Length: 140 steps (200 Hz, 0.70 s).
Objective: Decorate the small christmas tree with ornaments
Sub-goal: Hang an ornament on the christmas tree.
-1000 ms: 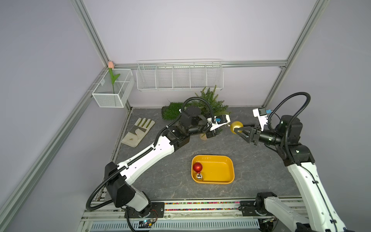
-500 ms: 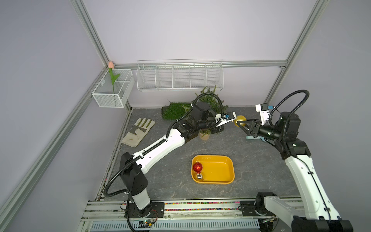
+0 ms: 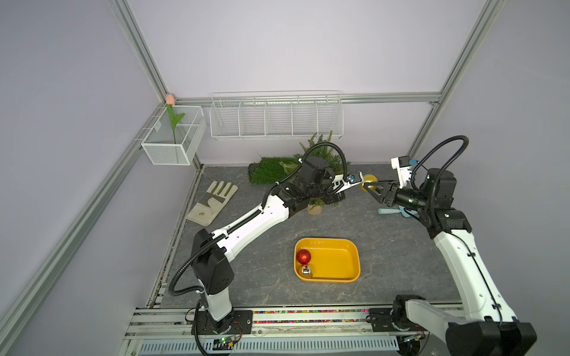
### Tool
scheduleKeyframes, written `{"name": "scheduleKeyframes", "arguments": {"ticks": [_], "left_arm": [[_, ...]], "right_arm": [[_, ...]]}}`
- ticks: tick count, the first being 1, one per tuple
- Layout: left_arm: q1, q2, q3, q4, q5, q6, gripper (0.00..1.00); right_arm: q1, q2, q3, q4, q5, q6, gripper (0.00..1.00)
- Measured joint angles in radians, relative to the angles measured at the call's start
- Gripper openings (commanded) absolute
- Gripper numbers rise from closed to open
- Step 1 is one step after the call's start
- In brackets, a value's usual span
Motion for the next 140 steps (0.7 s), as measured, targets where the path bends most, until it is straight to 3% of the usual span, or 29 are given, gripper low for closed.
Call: {"name": "scheduleKeyframes", "arguments": {"ticks": [140], "left_arm": [[0.012, 0.0, 0.0, 0.0, -0.001, 0.011, 0.04]], "right_arm": [[0.0, 0.03, -0.003, 0.109, -0.082, 0.042, 0.44]]}}
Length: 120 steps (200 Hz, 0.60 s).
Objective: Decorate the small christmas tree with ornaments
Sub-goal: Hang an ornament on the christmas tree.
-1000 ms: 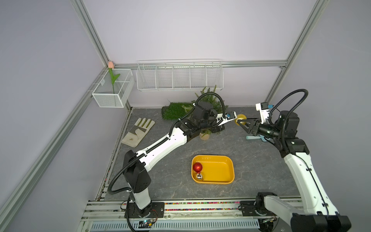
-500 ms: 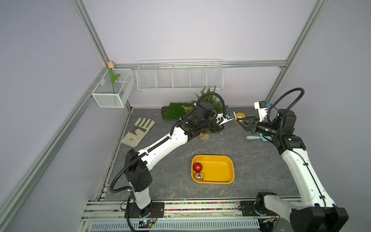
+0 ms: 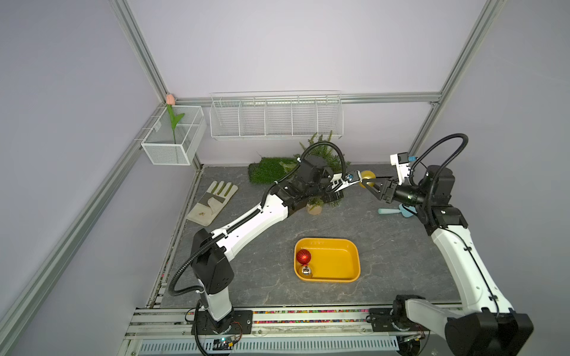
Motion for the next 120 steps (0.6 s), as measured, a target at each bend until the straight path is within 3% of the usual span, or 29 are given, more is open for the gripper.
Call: {"name": "scheduleKeyframes", "arguments": {"ticks": [120], "left_arm": [[0.001, -0.014, 0.012, -0.03, -0.002, 0.006, 0.03]], "right_arm": [[0.0, -0.031, -0.019, -0.013, 0.012, -0.005, 0.44]]}}
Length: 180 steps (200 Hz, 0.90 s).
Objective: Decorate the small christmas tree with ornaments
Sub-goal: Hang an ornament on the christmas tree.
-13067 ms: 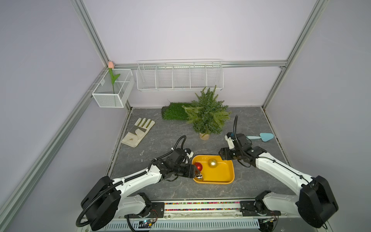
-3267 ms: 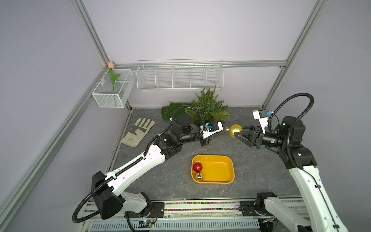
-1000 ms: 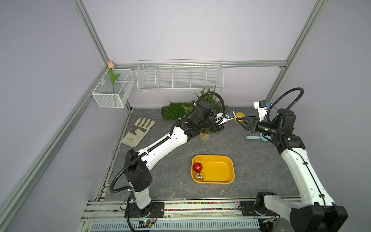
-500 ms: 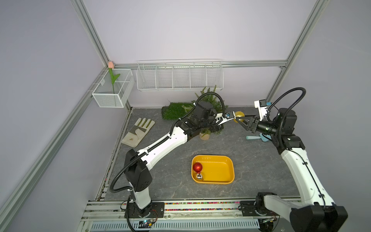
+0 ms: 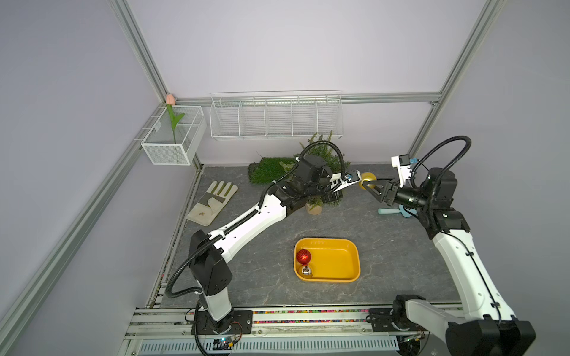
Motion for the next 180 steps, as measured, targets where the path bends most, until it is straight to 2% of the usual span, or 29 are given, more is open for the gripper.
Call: {"name": "scheduleKeyframes", "arguments": {"ticks": [41, 180], "left_arm": [[0.0, 0.005, 0.048, -0.007, -0.007, 0.0, 0.03], [0.0, 0.027, 0.059, -0.03, -0.012, 0.0, 0.02]], "right_arm": [[0.0, 0.021, 0.0, -0.011, 0.026, -0.011, 0.44], [0.0, 0.047, -0.001, -0.015, 0.039, -0.018, 0.44]]}}
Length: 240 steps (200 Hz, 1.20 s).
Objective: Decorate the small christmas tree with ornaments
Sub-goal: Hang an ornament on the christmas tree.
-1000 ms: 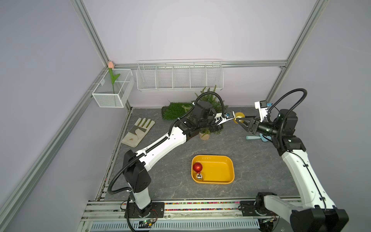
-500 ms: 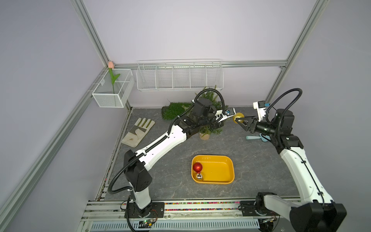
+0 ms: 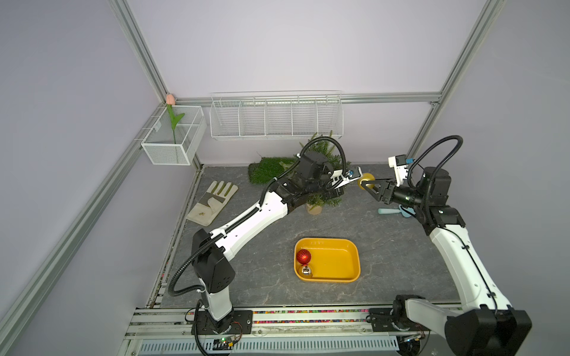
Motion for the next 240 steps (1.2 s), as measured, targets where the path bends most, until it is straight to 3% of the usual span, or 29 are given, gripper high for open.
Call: {"name": "scheduleKeyframes", "arguments": {"ticks": [141, 240], "left_arm": [[0.0, 0.015, 0.0, -0.009, -0.023, 0.002, 0.02], [0.0, 0.015, -0.003, -0.008, 0.001, 0.024, 0.02]], "right_arm": [[0.001, 0.031, -0.024, 0.009, -0.008, 0.001, 0.44], [0.013, -0.041, -0.058, -0.02, 0.023, -0.023, 0.44]]}}
